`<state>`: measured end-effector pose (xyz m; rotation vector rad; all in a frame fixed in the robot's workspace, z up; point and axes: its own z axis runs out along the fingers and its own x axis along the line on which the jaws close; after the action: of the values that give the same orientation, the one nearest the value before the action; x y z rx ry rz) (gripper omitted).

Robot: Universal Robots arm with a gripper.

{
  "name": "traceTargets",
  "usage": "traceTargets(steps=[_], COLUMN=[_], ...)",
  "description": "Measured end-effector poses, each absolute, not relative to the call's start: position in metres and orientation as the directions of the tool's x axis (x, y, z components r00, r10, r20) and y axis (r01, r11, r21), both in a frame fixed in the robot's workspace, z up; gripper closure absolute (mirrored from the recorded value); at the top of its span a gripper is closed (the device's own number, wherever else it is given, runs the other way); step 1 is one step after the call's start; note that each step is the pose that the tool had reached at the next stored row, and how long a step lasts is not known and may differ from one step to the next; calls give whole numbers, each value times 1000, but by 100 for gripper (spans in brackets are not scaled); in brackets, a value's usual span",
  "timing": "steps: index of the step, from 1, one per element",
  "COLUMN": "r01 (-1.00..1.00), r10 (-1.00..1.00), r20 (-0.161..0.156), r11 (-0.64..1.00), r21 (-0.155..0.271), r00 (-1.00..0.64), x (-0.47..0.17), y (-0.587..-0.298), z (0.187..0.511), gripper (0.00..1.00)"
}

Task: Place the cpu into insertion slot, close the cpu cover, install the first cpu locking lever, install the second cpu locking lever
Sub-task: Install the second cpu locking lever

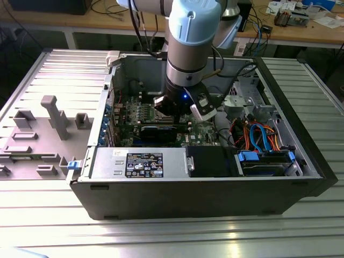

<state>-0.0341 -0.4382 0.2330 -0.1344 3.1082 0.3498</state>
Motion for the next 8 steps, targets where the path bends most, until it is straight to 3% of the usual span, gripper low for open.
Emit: traceTargets(steps=[3, 8], r01=[-86, -87], r10=[-83, -83], r20=[-23, -23], r11=[965, 964], r21=[248, 251], r00=[-996, -996], x=[-36, -39], y=[-438, -438], z=[232, 231], gripper=[89, 89])
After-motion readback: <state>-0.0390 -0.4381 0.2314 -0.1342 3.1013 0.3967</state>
